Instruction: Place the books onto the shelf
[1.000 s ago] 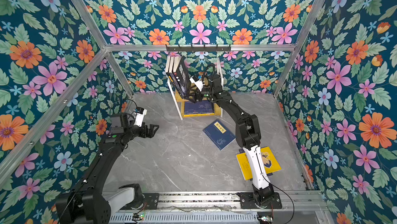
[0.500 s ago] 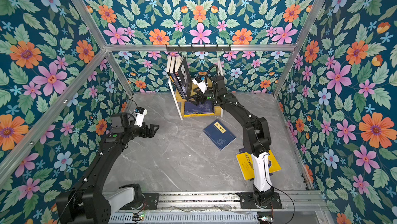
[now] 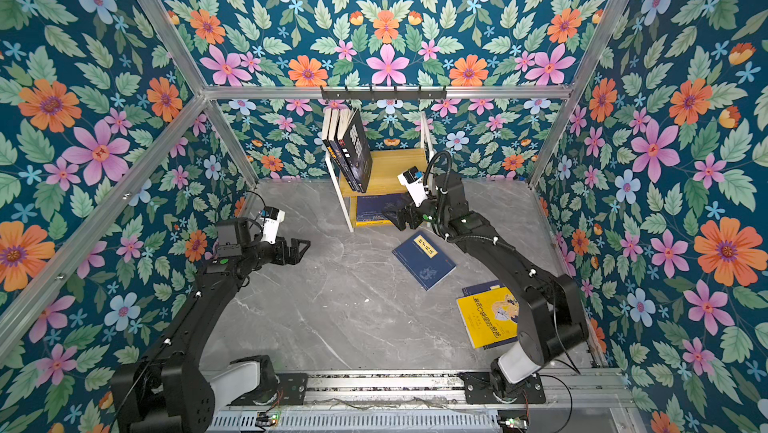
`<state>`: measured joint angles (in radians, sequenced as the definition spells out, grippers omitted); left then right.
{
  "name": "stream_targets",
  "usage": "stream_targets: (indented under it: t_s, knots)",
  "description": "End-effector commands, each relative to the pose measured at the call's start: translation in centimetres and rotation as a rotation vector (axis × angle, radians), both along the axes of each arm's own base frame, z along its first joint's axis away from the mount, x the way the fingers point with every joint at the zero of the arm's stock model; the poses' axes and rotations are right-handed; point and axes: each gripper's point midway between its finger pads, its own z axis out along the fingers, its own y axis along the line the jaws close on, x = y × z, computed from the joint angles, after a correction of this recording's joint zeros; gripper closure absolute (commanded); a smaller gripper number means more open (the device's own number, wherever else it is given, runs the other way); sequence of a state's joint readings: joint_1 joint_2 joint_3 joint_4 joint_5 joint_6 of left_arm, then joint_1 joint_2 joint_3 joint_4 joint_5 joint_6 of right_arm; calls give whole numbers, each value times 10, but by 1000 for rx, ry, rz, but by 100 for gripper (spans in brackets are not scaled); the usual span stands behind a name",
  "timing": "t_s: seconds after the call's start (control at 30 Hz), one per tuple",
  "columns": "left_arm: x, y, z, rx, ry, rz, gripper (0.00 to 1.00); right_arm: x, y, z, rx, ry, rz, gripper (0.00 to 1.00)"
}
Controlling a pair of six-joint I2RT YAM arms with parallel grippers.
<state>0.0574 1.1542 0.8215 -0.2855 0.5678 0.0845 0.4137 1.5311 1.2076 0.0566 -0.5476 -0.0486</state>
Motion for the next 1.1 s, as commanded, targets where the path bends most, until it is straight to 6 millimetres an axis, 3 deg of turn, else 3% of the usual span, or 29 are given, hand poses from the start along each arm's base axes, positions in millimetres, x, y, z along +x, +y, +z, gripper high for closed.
stream_targets:
  t_s: [0.0, 0.27, 0.43, 0.8, 0.87, 1.07]
  knots:
    - [3, -1, 5, -21, -6, 4, 0, -2, -20, -23, -44, 63, -124, 7]
    - [1, -3, 5, -30, -8, -3, 0, -13, -71, -101, -130, 236, -332, 7]
    - [2, -2, 2, -34, 1, 0, 0, -14, -90, -144, -164, 348, -431, 7]
    - [-3, -6, 5, -53, -7, -25, 0, 9, -102, -196, -206, 426, -512, 7]
    - [-3, -7, 5, -57, -8, -31, 0, 16, -107, -214, -219, 463, -537, 7]
    - [-6, -11, 3, -67, -10, -52, 0, 29, -107, -229, -196, 477, -548, 8]
